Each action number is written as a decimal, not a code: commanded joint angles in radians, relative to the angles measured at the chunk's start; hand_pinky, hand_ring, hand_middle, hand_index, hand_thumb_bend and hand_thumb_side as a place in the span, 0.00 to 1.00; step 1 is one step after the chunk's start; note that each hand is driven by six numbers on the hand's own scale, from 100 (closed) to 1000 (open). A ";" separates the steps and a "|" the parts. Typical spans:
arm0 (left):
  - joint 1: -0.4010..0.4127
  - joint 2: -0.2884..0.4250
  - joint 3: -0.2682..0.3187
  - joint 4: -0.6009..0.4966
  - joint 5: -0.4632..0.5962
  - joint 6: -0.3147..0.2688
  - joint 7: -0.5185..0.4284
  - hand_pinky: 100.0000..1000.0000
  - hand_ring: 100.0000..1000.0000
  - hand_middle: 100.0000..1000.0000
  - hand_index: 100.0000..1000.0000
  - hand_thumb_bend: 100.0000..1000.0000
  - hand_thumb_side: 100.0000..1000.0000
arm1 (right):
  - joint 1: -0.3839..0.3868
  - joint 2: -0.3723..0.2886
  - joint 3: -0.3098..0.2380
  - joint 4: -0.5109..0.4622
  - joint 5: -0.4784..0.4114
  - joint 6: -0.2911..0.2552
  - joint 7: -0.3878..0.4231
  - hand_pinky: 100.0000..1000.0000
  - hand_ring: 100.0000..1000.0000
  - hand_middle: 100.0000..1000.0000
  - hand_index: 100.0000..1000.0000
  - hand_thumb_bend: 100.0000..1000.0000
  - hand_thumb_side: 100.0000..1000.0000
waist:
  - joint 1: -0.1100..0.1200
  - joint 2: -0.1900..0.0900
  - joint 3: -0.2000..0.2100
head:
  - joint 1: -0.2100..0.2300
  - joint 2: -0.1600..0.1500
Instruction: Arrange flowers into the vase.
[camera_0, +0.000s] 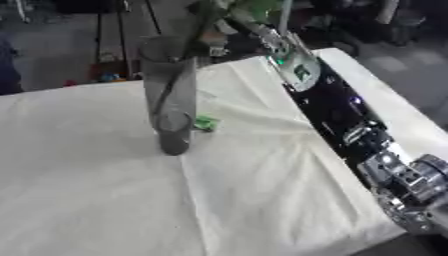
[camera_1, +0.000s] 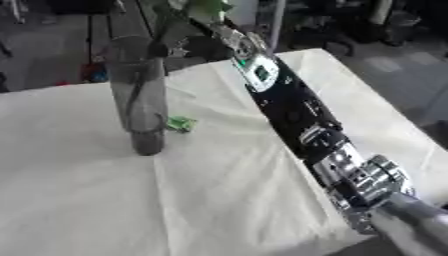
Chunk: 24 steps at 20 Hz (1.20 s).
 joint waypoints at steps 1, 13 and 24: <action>-0.008 0.023 0.010 -0.010 0.003 -0.002 0.003 0.77 1.00 0.89 0.89 0.78 1.00 | -0.012 -0.039 -0.014 -0.002 0.001 -0.001 0.003 1.00 0.85 0.87 0.93 0.96 0.75 | 0.004 -0.012 -0.002 | 0.004 -0.010; -0.008 0.024 0.012 -0.011 0.002 -0.002 0.005 0.77 1.00 0.89 0.89 0.78 1.00 | 0.029 -0.078 -0.034 -0.026 -0.036 0.000 -0.013 0.99 0.84 0.85 0.92 0.96 0.76 | 0.008 -0.010 -0.002 | 0.009 -0.012; -0.008 0.025 0.016 -0.012 0.002 -0.002 0.009 0.77 1.00 0.89 0.89 0.78 1.00 | 0.059 -0.100 -0.059 -0.034 -0.046 0.009 -0.031 0.98 0.83 0.83 0.91 0.95 0.76 | 0.008 -0.004 -0.003 | 0.015 -0.013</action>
